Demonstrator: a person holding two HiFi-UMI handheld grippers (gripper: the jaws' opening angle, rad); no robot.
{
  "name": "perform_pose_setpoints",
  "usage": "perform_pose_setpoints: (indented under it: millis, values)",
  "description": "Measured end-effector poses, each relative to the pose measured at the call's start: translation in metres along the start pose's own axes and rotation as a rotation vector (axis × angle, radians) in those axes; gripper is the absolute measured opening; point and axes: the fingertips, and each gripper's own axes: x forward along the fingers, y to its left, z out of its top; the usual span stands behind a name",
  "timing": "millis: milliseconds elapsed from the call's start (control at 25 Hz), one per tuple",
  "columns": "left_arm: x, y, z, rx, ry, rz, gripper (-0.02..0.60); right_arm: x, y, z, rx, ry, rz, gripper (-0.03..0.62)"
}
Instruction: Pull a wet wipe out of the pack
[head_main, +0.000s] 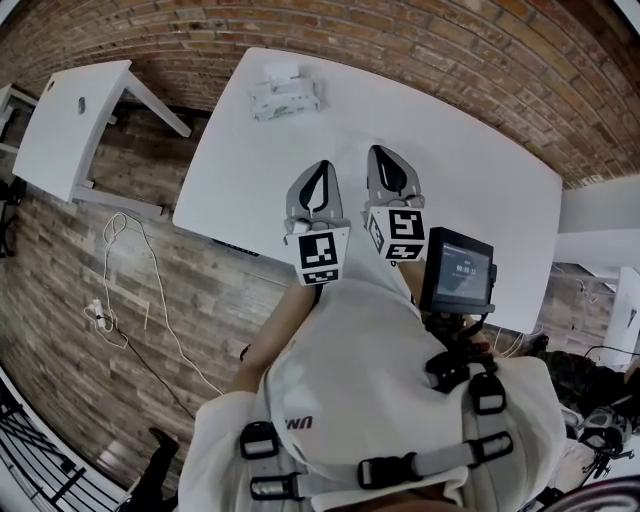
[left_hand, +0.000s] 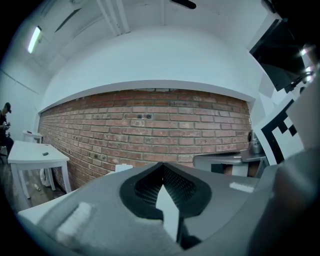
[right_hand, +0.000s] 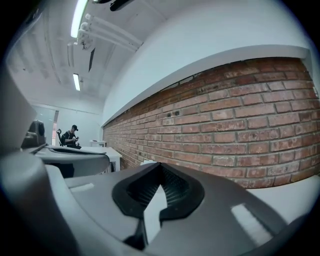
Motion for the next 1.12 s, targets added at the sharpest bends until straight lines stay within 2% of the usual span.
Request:
perform_pose_setpoints:
  millis: [320, 1120]
  values:
    - [-0.003, 0.005, 0.003, 0.001, -0.005, 0.016, 0.002, -0.004, 0.012, 0.007, -0.028, -0.018, 0.013, 0.005]
    - [-0.011, 0.044, -0.002, -0.007, 0.009, 0.109, 0.002, -0.005, 0.0, 0.0, -0.016, 0.001, -0.004, 0.005]
